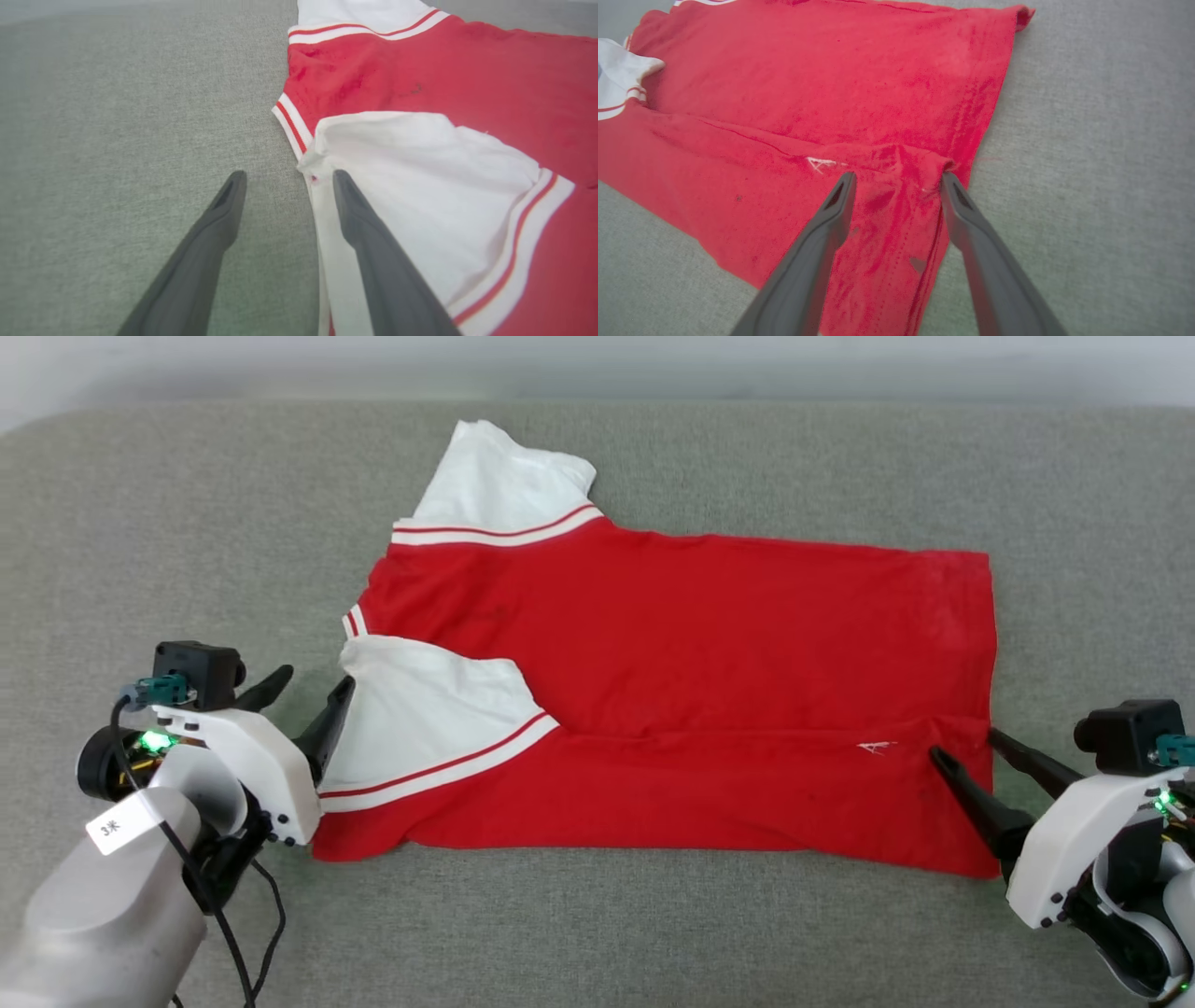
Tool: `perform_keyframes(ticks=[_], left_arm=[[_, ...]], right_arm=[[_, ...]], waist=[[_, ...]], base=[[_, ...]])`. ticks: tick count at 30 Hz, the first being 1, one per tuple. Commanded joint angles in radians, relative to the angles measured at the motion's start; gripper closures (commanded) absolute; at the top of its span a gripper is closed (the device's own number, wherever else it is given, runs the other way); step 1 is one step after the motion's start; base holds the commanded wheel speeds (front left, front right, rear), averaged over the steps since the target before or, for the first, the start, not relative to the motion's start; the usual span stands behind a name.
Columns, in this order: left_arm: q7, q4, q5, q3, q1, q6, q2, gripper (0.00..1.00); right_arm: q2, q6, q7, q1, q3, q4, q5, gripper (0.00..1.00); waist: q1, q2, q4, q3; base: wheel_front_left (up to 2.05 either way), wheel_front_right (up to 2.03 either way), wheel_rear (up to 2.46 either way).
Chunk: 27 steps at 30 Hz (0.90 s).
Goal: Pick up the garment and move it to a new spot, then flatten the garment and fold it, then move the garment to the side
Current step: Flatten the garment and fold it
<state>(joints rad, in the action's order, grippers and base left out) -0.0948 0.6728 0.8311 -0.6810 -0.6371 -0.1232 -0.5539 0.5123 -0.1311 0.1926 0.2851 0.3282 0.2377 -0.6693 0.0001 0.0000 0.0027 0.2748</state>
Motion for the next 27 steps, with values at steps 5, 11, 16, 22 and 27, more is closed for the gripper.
perform_keyframes(ticks=[5, 11, 16, 22, 27], left_arm=[[0.111, -0.026, 0.04, -0.015, -0.02, -0.005, -0.047, 0.0], [0.345, -0.126, 0.12, -0.05, -0.035, -0.006, -0.101, 0.0], [0.524, -0.213, 0.172, -0.085, -0.049, -0.006, -0.133, 0.0], [0.694, -0.271, 0.201, -0.135, -0.061, -0.006, -0.157, 0.0], [0.763, -0.263, 0.203, -0.171, -0.052, -0.003, -0.15, 0.0]], right_arm=[[0.001, 0.001, 0.002, -0.055, -0.041, -0.036, 0.011, 0.0], [-0.016, 0.001, 0.026, -0.102, -0.078, -0.058, 0.028, 0.0], [-0.031, 0.001, 0.044, -0.124, -0.089, -0.075, 0.04, 0.0], [-0.04, 0.001, 0.064, -0.126, -0.098, -0.09, 0.049, 0.0], [-0.05, 0.001, 0.075, -0.119, -0.094, -0.101, 0.056, 0.0]], waist=[[-0.0001, 0.0, 0.023, -0.086], [-0.0001, 0.0, 0.044, -0.136], [-0.0001, 0.0, 0.053, -0.156], [-0.0001, 0.0, 0.051, -0.162], [-0.0001, 0.0, 0.035, -0.147]], base=[[0.0, 0.0, 0.0], [0.0, 0.0, 0.0], [0.0, 0.0, 0.0], [0.0, 0.0, 0.0], [0.0, 0.0, 0.0]])
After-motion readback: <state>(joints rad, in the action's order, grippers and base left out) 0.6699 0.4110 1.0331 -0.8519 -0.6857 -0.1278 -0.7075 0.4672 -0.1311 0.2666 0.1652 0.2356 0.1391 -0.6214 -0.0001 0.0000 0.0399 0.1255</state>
